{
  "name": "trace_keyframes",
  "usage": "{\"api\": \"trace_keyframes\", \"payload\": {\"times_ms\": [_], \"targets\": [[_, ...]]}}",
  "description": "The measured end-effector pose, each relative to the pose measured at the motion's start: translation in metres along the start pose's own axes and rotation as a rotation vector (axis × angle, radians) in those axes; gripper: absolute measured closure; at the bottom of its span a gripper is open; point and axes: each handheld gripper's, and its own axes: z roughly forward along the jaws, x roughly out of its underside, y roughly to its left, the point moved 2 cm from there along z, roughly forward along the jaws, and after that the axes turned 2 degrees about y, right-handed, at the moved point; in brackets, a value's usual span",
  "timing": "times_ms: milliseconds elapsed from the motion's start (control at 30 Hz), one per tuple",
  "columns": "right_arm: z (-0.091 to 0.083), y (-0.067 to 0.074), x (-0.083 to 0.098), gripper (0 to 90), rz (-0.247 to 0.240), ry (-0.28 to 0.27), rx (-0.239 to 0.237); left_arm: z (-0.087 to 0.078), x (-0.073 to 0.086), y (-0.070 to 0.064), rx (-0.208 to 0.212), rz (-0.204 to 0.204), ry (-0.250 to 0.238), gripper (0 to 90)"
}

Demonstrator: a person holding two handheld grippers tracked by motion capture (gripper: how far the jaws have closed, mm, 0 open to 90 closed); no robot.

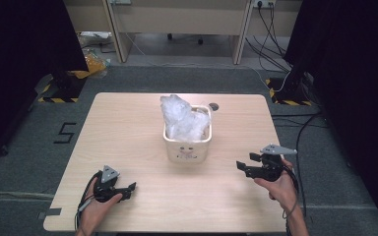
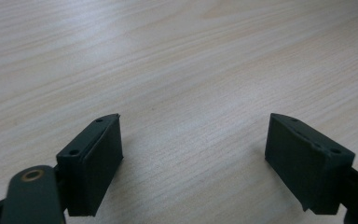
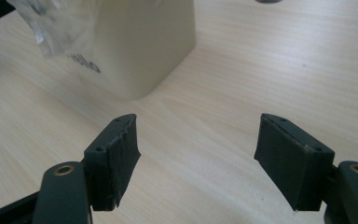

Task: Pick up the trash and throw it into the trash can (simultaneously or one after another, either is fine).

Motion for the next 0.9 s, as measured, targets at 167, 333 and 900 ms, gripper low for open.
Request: {"api": "trace_keyframes", "payload": {"times_ms": [167, 333, 900], "targets": [[0.002, 0.001, 0.015, 27.8, 0.003, 0.025, 0.003, 0.000, 0.001, 0.000, -0.005, 0.002, -0.004, 17.6], [0.007, 0.001, 0.027, 25.5, 0.010, 0.050, 0.013, 0.000, 0.001, 0.000, -0.007, 0.003, 0.000, 15.8], [0.021, 0.010, 0.054, 15.9, -0.047, 0.125, 0.065, 0.000, 0.001, 0.000, -0.010, 0.001, 0.004, 14.1]]}}
